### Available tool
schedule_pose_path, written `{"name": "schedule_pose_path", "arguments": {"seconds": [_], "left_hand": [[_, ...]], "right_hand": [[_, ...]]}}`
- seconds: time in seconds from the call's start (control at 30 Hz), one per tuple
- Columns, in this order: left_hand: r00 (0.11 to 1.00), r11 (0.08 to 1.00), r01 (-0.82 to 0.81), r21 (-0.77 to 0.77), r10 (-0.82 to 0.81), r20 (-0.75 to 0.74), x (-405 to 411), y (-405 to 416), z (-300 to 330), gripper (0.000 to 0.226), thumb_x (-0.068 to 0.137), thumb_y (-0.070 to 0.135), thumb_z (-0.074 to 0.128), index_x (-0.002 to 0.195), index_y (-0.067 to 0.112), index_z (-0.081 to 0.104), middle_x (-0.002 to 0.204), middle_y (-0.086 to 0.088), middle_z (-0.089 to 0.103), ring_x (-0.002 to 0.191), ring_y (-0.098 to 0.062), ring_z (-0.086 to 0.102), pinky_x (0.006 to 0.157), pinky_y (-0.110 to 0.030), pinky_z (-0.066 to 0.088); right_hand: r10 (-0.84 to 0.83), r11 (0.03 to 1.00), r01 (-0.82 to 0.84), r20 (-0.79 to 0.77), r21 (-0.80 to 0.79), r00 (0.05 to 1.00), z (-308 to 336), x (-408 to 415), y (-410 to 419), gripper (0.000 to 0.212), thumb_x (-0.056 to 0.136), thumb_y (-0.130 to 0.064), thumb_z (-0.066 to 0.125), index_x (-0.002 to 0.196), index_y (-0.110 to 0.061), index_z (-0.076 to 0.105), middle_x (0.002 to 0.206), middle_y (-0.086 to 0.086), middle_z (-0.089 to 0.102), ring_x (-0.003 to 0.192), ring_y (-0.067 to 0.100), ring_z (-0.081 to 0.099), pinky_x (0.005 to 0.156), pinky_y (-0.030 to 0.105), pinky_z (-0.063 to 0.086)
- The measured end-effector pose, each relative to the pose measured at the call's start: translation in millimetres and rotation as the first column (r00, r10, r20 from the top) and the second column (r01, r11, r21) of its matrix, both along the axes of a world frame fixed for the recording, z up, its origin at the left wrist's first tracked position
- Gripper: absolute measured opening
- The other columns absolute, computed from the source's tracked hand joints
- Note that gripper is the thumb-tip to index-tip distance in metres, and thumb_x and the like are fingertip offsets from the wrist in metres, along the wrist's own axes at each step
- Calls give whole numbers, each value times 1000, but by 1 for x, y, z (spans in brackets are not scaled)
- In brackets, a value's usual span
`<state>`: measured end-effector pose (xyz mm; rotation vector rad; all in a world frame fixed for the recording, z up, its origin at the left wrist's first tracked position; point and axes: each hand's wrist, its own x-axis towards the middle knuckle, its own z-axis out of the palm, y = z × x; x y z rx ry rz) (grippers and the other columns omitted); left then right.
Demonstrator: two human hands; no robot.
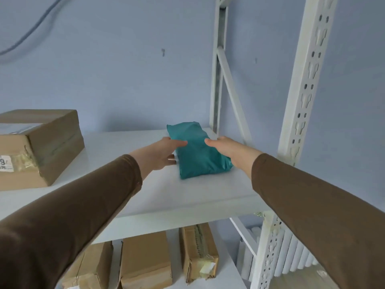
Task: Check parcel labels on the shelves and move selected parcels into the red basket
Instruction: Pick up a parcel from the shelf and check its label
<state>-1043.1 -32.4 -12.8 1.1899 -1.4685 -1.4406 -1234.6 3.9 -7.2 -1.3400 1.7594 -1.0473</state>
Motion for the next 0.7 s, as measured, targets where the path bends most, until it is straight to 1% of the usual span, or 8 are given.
{"name": "schedule_pose_path", "arguments": {"seconds": [0.1, 0.2, 0.27, 0.37, 0.43, 0.53, 0.6, 0.7], "left_hand": [[984, 995, -35, 94, 51, -168, -1, -13, -5, 46, 102, 15, 64, 144, 8, 47, 133, -3, 44, 126, -32, 56, 109, -48, 49], [975, 990, -27, 142, 57, -215, 2, -18, -10, 44, 99, 11, 66, 140, 1, 53, 132, -13, 59, 102, -27, 63, 84, -39, 58], [973, 987, -10, 159, 47, -227, 7, -15, -12, 40, 97, 5, 66, 136, 0, 58, 131, -17, 65, 95, -26, 66, 79, -36, 58], [954, 983, 18, 185, 38, -296, 14, -1, -13, 36, 94, -2, 64, 130, 0, 61, 121, -17, 66, 90, -26, 67, 83, -36, 59], [929, 980, 46, 192, 29, -370, 20, 14, -14, 38, 93, -1, 64, 132, -1, 60, 120, -17, 64, 89, -26, 66, 83, -36, 60], [864, 971, 129, 199, -12, -503, 27, 48, -19, 58, 91, 21, 75, 142, 4, 53, 126, -16, 68, 93, -26, 70, 76, -37, 62], [817, 962, 215, 166, -84, -570, 26, 77, -23, 59, 90, 37, 75, 141, 13, 58, 134, -10, 70, 106, -25, 70, 78, -37, 63], [748, 955, 267, 128, -122, -652, 17, 121, -29, 52, 94, 44, 69, 140, 19, 60, 134, -6, 71, 114, -25, 69, 82, -38, 62]], "right_hand": [[-73, 997, 70, 146, 27, 987, -11, 1, -16, 58, 93, -43, 73, 136, -7, 58, 138, 11, 64, 124, 29, 63, 107, 39, 50], [-82, 996, 73, 287, 44, 954, -14, 5, -11, 42, 89, -28, 79, 123, -6, 68, 110, 11, 75, 94, 27, 73, 85, 41, 61], [-42, 999, 29, 355, 43, 934, -16, 5, -4, 37, 92, -17, 76, 126, -7, 66, 111, 12, 75, 89, 27, 73, 73, 37, 60], [18, 1000, -9, 373, -26, 928, -19, 4, 10, 50, 92, -3, 71, 138, -18, 59, 122, 12, 72, 102, 30, 72, 79, 40, 61], [76, 995, -51, 337, -80, 938, -18, 2, 26, 59, 91, 1, 69, 140, -30, 55, 126, 10, 70, 108, 31, 71, 89, 45, 60], [192, 970, -158, 185, -185, 964, -9, -4, 60, 61, 93, 5, 62, 139, -34, 58, 130, 8, 68, 114, 29, 69, 101, 49, 55], [238, 945, -217, 62, -244, 969, 1, -7, 88, 58, 96, 3, 59, 138, -36, 59, 128, -2, 69, 115, 20, 68, 103, 41, 54], [246, 900, -272, -117, -340, 962, 14, -9, 130, 54, 100, -1, 55, 142, -37, 57, 124, -19, 67, 112, 0, 64, 93, 19, 51]]}}
